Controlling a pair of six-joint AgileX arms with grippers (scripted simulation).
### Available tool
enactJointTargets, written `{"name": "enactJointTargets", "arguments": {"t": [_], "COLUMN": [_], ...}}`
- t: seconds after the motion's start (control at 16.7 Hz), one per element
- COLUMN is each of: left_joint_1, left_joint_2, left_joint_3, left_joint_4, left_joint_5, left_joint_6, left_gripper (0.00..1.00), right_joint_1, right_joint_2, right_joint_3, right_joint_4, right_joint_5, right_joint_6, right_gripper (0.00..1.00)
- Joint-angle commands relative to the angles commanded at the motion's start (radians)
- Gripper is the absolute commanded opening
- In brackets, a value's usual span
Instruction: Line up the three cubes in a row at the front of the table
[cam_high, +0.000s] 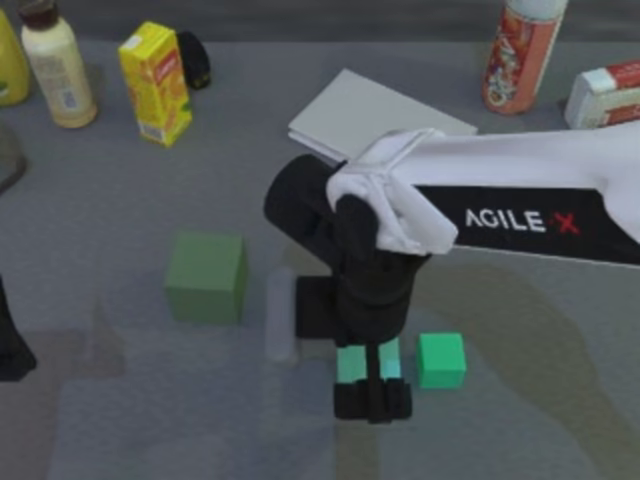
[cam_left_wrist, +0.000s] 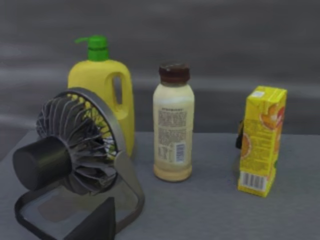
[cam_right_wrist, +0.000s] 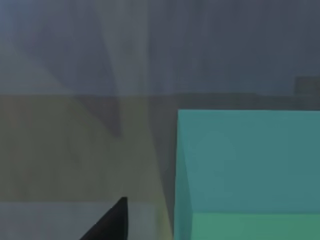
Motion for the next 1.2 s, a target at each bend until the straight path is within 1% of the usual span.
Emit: {"name": "enactJointTargets", "arguments": {"t": [0.42,0.84,1.2], "left_joint_1": [0.0,0.0,-0.003], "left_joint_2": [0.0,0.0,0.009], "left_joint_3": [0.0,0.0,0.009], "left_joint_4": [0.0,0.0,-0.007], "left_joint_5": [0.0,0.0,0.001], "left_joint_6": [0.0,0.0,-0.002], "left_gripper": [1.0,1.0,1.0], "right_joint_1": [-0.001,0.006,-0.004], "right_joint_2": [-0.005,-0.073,-0.084], "right_joint_3": [0.014,0.16,0.159], "right_joint_4": [-0.018,-0.235,-0.236], "right_joint_5": [0.0,-0.001,-0.002], "right_joint_6": [-0.001,-0.003,0.0], "right_gripper": [1.0,1.0,1.0]}}
